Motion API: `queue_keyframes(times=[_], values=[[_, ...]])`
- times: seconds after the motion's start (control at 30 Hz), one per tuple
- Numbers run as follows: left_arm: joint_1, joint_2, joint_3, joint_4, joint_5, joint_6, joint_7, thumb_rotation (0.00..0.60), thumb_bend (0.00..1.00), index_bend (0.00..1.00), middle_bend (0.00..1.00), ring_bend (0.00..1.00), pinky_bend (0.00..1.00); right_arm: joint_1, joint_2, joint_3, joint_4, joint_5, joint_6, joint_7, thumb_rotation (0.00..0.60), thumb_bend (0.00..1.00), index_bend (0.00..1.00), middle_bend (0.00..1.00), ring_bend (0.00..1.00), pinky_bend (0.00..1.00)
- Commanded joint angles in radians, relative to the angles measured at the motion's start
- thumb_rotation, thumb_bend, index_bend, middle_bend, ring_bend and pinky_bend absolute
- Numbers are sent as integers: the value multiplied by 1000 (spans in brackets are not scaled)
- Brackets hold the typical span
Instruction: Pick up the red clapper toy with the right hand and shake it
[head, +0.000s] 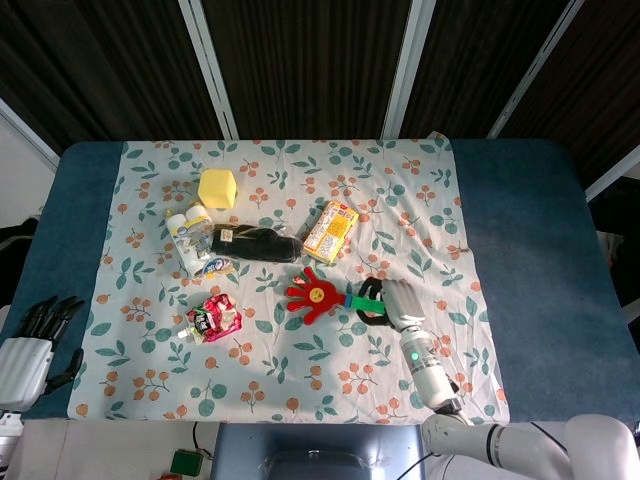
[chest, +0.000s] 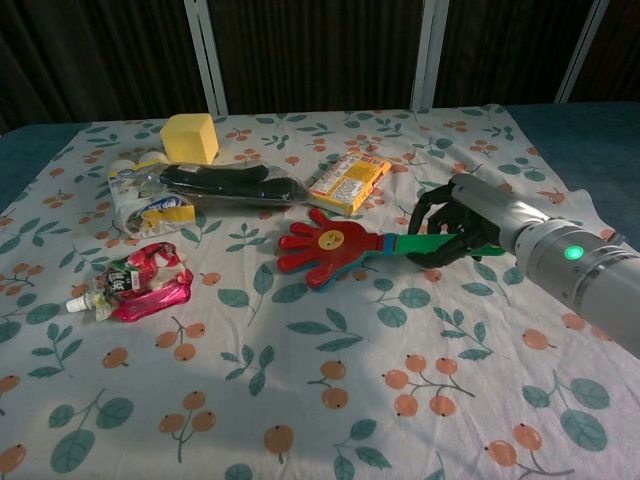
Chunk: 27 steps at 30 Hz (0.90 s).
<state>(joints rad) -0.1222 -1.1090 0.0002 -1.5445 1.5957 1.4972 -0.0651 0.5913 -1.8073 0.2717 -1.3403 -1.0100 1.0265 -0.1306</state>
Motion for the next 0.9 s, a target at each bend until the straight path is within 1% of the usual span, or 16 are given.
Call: queue_keyframes(times=[0.03, 0.13, 0.27, 0.33, 0.4, 0.5, 0.53, 0.57, 0.6, 0.63, 0.67, 0.77, 0.83, 0.9], values=[[0, 0, 0, 0, -2, -1, 1, 600, 472, 123, 88, 36, 107, -17, -13, 13, 16, -31, -12, 115, 600, 520, 945, 821, 836, 888], [0, 0, 0, -1, -3, -3, 3, 600, 472, 123, 89, 37, 108, -32, -30, 18, 41, -89, -5, 254, 600, 519, 948, 844, 860, 901], [1, 0, -1, -2, -5, -2, 4, 600, 473, 124, 90, 38, 108, -55, -31, 5, 61, -202, 2, 497, 600, 525, 948, 859, 874, 909], [1, -1, -2, -3, -6, -2, 5, 600, 473, 125, 90, 38, 109, -62, -30, 3, 64, -253, 23, 596, 600, 529, 945, 862, 879, 912], [1, 0, -2, -3, -7, -3, 7, 600, 473, 126, 90, 38, 109, -70, -19, -9, 54, -326, 50, 739, 600, 529, 937, 863, 880, 913], [0, -1, -2, -4, -7, -4, 8, 600, 473, 128, 90, 39, 109, -71, -10, -17, 50, -354, 55, 796, 600, 530, 932, 863, 881, 913], [0, -1, -3, -4, -7, -4, 8, 600, 473, 128, 91, 39, 109, -73, -2, -22, 42, -374, 61, 839, 600, 533, 928, 863, 881, 913], [0, -1, -3, -4, -8, -4, 10, 600, 473, 129, 91, 39, 109, -75, 9, -28, 28, -408, 79, 909, 600, 537, 925, 863, 881, 913], [0, -1, -2, -5, -8, -4, 12, 600, 474, 130, 91, 39, 109, -77, 28, -44, 17, -470, 113, 989, 600, 541, 921, 862, 881, 913], [1, -2, -2, -6, -7, -4, 14, 600, 474, 130, 91, 39, 109, -89, 37, -53, 16, -534, 190, 1039, 600, 546, 918, 862, 881, 913], [1, -2, -3, -7, -9, -5, 15, 600, 474, 130, 91, 39, 109, -104, 38, -62, 18, -567, 250, 1104, 600, 548, 915, 863, 882, 913], [3, -2, -2, -7, -11, -4, 17, 600, 474, 133, 91, 39, 110, -128, 31, -56, 15, -601, 364, 1229, 600, 550, 913, 868, 886, 914], [3, -3, -3, -6, -13, -4, 17, 600, 475, 134, 92, 40, 110, -135, 32, -50, 5, -601, 396, 1260, 600, 554, 912, 868, 886, 914], [2, -4, -4, -5, -14, -7, 17, 600, 475, 135, 92, 39, 110, -137, 25, -41, 2, -598, 423, 1248, 600, 560, 912, 868, 887, 914]])
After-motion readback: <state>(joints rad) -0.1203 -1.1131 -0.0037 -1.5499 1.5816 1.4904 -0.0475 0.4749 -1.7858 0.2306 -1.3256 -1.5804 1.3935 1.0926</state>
